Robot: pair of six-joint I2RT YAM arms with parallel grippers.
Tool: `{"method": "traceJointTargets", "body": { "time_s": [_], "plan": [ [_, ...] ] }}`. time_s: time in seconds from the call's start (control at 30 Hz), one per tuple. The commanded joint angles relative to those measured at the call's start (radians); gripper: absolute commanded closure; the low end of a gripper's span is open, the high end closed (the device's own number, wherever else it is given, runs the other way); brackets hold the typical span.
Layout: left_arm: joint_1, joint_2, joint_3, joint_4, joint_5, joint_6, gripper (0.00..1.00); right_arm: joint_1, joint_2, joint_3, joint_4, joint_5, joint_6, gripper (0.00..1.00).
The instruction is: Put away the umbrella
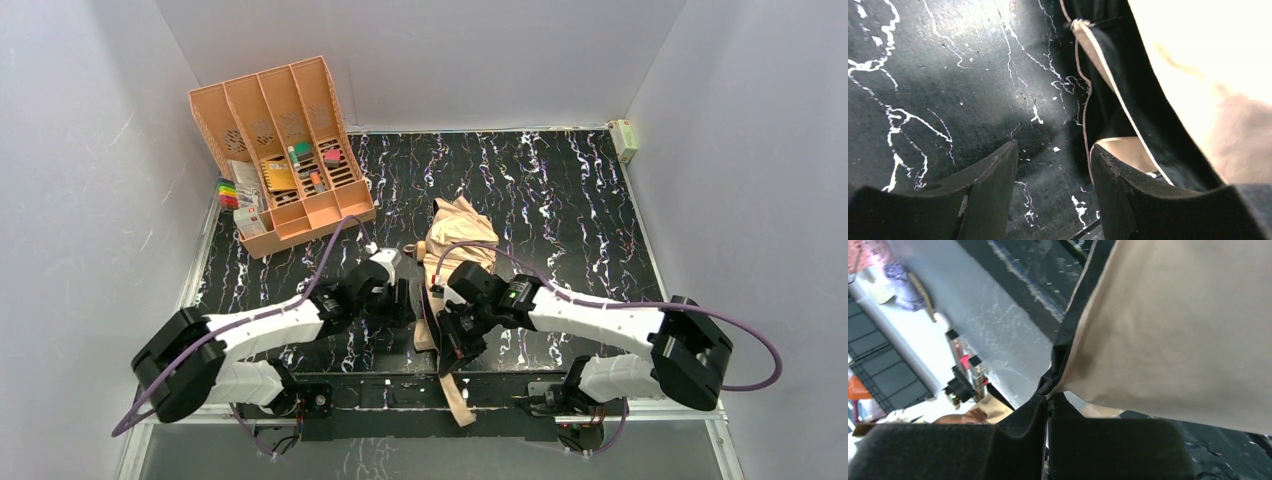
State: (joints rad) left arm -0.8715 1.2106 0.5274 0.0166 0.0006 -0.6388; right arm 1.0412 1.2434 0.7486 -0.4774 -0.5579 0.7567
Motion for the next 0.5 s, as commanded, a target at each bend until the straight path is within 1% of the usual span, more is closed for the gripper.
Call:
{"method": "traceJointTargets", "body": {
  "time_s": [0.0,0.07,0.13,0.33,0.47],
  "plan": [
    [0.007,0.105,0.019,0.083,0.054,0.019,0.5,0.019,0.012,-0.016,0.025,0.15,0.024,0.92],
    [0.008,0.157,0.036,0.119,0.083,0.024,0.55,0.019,-0.007,-0.031,-0.004,0.237,0.038,0.88],
    [0.008,0.207,0.052,0.162,0.113,0.03,0.58,0.016,-0.027,-0.055,-0.013,0.294,0.056,0.87],
    [0.008,0.353,0.134,0.234,0.178,0.054,0.67,-0.002,-0.096,-0.13,-0.017,0.401,0.12,0.87],
    [0.006,0.429,0.186,0.254,0.212,0.065,0.7,-0.05,-0.15,-0.173,-0.027,0.438,0.127,0.85]
  ]
}}
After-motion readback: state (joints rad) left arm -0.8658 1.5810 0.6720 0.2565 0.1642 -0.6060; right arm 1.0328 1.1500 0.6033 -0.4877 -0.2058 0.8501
